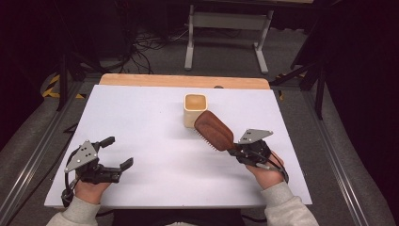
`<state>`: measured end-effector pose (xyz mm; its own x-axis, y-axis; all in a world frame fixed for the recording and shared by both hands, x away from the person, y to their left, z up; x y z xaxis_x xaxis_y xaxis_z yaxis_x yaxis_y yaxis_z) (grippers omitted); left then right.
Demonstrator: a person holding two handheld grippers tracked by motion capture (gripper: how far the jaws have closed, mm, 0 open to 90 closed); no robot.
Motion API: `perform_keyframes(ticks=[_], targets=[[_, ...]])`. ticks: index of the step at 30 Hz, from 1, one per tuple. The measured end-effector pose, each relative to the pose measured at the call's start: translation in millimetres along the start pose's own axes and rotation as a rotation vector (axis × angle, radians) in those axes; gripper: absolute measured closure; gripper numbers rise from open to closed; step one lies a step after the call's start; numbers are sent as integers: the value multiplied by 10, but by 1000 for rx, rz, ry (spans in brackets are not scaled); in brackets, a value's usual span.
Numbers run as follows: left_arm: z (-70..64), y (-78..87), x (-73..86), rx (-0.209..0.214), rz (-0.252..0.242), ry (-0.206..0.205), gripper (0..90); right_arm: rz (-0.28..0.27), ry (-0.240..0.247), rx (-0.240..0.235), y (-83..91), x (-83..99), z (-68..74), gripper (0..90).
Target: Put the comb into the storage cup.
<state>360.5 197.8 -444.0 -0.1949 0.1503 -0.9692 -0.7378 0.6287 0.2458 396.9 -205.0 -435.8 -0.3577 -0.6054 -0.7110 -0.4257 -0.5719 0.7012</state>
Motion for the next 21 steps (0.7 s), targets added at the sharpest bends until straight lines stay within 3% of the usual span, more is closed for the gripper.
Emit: perform_keyframes(ticks=[13, 21], targets=[[-62, -46, -52, 24, -5, -5, 20, -192, 43, -6, -14, -167, 171, 729], [-92, -74, -58, 50, 8, 9, 23, -252, 62, -35, -105, -257, 294, 729]])
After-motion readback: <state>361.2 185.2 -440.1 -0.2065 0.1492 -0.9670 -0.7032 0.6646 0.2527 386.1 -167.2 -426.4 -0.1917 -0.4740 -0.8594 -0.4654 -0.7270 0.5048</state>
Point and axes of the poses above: each handheld gripper's, and its own axes: y roughly backward along the jaws, x roughly out of its underside, z roughly to its left, the point moved 6 cm from there along -y, roughly forward along the jaws, and after that the axes turned 7 degrees about -x, right-handed, at the moved point
